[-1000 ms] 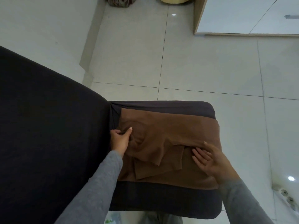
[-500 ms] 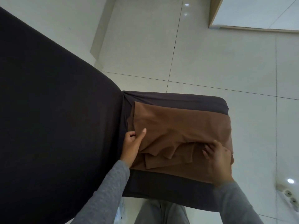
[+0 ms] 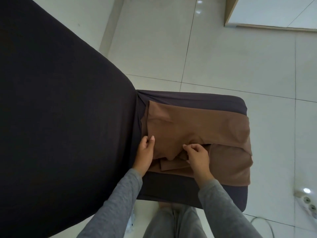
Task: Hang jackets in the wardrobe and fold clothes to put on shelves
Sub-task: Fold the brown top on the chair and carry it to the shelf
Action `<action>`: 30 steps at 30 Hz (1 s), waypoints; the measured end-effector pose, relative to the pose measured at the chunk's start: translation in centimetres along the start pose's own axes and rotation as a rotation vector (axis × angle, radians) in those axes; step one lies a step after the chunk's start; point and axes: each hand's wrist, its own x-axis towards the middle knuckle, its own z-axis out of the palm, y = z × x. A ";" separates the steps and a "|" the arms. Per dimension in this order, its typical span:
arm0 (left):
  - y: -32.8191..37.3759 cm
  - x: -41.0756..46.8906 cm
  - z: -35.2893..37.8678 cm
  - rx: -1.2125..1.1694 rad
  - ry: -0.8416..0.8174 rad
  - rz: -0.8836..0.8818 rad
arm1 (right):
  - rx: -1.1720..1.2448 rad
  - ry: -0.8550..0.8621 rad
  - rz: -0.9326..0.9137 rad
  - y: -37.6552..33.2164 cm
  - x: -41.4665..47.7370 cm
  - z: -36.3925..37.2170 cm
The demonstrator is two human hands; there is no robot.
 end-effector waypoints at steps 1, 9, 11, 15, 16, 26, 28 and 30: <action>-0.1 -0.1 0.0 0.003 0.013 0.011 | 0.043 0.004 -0.024 0.1 -0.1 -0.2; -1.8 -2.3 1.1 0.006 -0.117 -0.053 | 0.296 -0.092 0.033 1.8 -0.6 -0.3; -2.4 -2.4 1.1 0.008 -0.154 -0.062 | 0.192 -0.125 0.044 1.7 -0.4 -0.1; -1.9 -2.3 1.0 -0.386 -0.030 -0.246 | 0.005 -0.127 0.000 2.3 0.2 0.2; -1.7 -2.3 1.0 -0.483 -0.022 -0.267 | -0.021 -0.102 -0.038 2.5 0.1 0.3; -1.2 -3.1 0.2 -0.486 -0.087 -0.250 | 0.060 0.012 0.014 2.1 1.2 0.6; -1.4 -3.3 0.0 -0.473 -0.103 -0.224 | 0.026 0.000 0.031 1.7 1.4 0.5; -1.7 -3.4 -0.1 -0.459 -0.118 -0.208 | 0.063 -0.029 0.049 1.5 1.1 0.4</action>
